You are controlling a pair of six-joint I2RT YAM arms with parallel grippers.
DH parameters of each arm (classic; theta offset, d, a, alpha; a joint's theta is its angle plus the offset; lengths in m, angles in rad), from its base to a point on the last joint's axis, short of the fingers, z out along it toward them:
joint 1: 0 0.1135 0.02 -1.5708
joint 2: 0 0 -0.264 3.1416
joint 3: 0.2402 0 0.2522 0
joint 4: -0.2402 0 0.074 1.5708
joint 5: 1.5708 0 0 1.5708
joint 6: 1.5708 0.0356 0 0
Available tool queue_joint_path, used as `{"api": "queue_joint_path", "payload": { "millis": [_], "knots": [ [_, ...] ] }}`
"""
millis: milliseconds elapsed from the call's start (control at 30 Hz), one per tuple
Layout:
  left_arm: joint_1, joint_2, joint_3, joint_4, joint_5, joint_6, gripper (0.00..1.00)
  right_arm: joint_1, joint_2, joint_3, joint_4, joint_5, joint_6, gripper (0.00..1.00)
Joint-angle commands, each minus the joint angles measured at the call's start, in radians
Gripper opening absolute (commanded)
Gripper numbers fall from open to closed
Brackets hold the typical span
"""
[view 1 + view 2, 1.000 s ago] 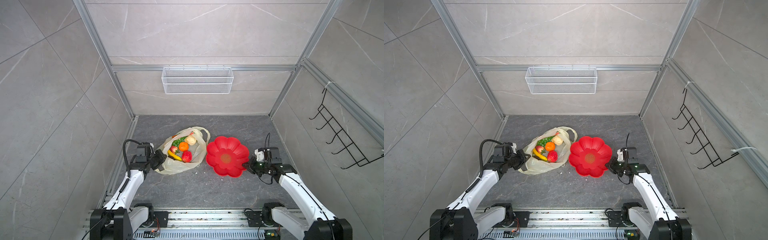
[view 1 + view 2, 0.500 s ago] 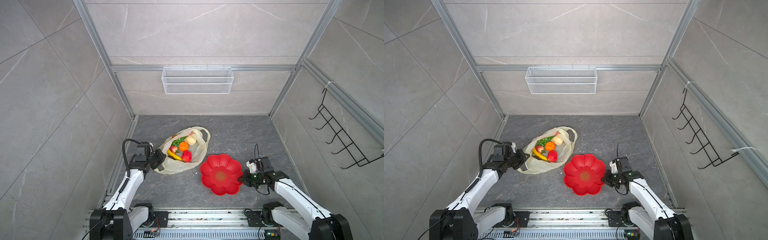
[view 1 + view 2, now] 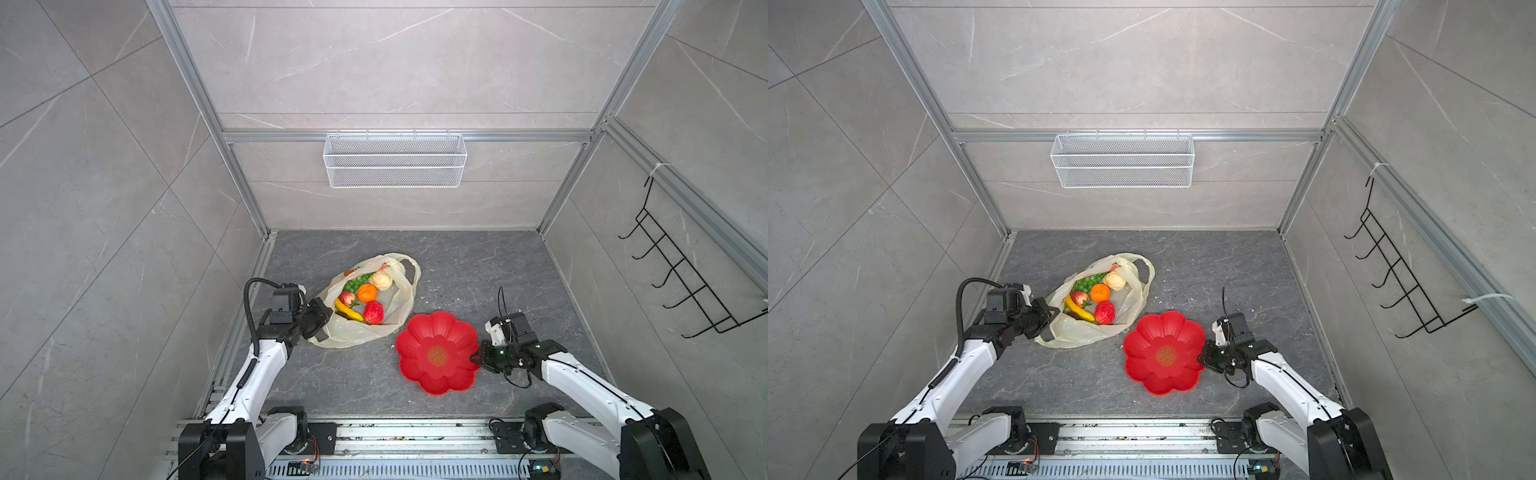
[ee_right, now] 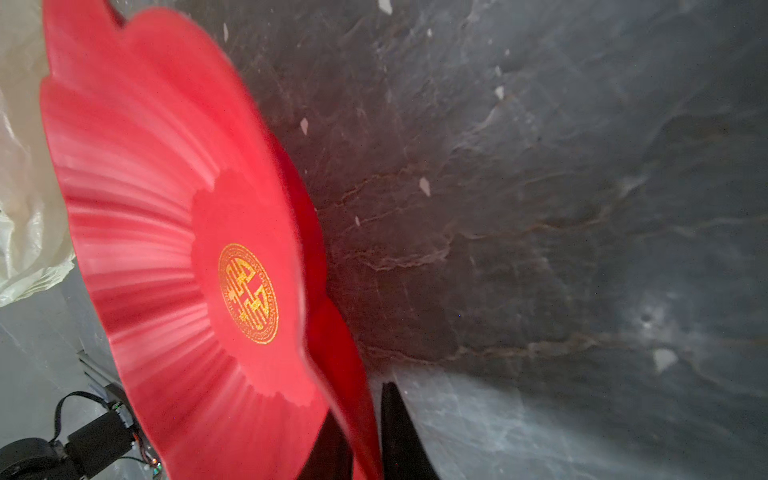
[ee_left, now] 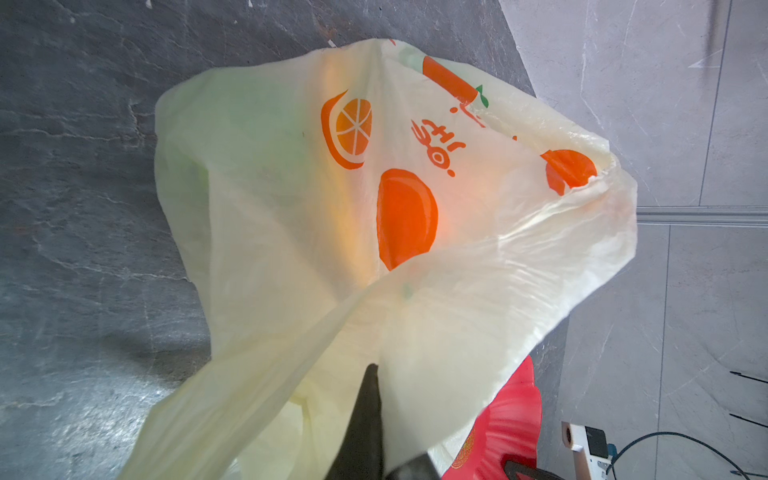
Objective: Take the fake fruits out of the plastic bag
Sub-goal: 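Release the red plate and raise the right gripper over the bag, then lower the right gripper into the bag toward the red apple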
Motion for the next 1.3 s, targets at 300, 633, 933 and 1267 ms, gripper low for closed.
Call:
{"api": "queue_joint_path", "payload": {
  "millis": [300,633,933,1267],
  "knots": [
    [-0.003,-0.002,0.045,-0.030,0.027,0.029,0.00,0.011,-0.169,0.097,-0.175,0.177,0.015,0.47],
    [-0.004,0.096,0.189,-0.264,0.074,0.179,0.00,0.099,-0.160,0.343,-0.211,0.343,0.032,0.59],
    [-0.002,0.153,0.191,-0.295,0.170,0.216,0.00,0.468,0.262,0.705,-0.146,0.500,0.121,0.69],
    [-0.007,0.216,0.171,-0.338,0.151,0.215,0.00,0.643,0.808,1.169,-0.184,0.502,0.122,0.69]
  ]
}}
